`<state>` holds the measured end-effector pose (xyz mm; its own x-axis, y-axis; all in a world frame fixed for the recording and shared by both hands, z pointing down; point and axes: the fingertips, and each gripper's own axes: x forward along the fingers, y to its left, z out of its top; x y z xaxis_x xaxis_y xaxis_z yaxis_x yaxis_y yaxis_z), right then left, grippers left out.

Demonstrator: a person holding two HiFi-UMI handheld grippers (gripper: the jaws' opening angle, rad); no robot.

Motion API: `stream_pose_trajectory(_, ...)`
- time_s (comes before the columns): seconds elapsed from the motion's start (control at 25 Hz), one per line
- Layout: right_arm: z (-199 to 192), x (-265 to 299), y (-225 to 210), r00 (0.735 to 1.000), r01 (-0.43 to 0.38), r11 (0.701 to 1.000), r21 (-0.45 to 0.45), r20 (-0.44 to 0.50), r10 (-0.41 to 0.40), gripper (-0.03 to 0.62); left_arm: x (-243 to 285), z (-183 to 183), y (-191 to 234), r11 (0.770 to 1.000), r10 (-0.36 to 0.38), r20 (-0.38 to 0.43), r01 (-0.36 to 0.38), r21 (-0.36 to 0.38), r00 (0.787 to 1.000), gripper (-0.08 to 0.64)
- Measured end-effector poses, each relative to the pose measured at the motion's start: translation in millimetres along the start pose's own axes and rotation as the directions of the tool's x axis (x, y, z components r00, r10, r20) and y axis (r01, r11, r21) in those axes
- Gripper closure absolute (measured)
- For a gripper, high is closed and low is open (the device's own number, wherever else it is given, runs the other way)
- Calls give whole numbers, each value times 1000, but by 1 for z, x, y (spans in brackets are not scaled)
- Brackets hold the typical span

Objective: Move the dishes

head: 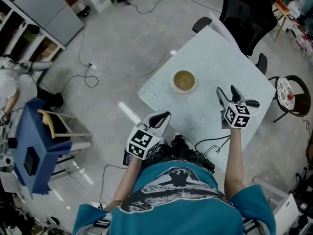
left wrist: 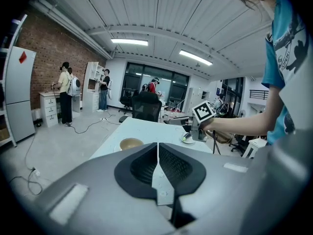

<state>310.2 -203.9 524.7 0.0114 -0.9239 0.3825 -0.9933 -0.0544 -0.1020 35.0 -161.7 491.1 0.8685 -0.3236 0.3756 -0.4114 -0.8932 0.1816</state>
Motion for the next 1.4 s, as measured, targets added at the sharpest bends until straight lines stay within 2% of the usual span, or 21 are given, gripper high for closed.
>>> stream_pose_trajectory(0.2,-9,27,38,994,-96,993,-74,-63,92,299,-12,-4,6,999,36,7,-36,-15,999,537)
stream_pose_trajectory(0.4,-20,50,80,973,-206,971,-123,-135,189,307,-29,-9,16,995,91,8,-91,-42,996,537)
stream_pose_trajectory(0.56,-33,65,111,945,-293,942,-162,-198,259,321,-40,-16,25,989,132,3,-132,-66,991,537)
stream_pose_trajectory(0.76,-54,83,147,899,-395,892,-218,-289,328,342,-55,-24,34,978,189,-7,-188,-95,982,537)
stream_pose_trajectory(0.92,-73,97,169,867,-451,844,-288,-366,339,351,-69,-31,44,965,236,-18,-237,-111,972,537)
stream_pose_trajectory(1.12,-92,114,183,842,-496,738,-457,-460,281,373,-88,-40,53,945,295,-30,-297,-139,955,537)
stream_pose_trajectory(1.2,-96,126,186,843,-498,710,-498,-471,261,392,-95,-43,58,935,320,-36,-321,-147,947,537)
stream_pose_trajectory(1.4,-104,147,187,830,-502,706,-500,-508,230,426,-106,-49,68,919,357,-43,-359,-165,933,537)
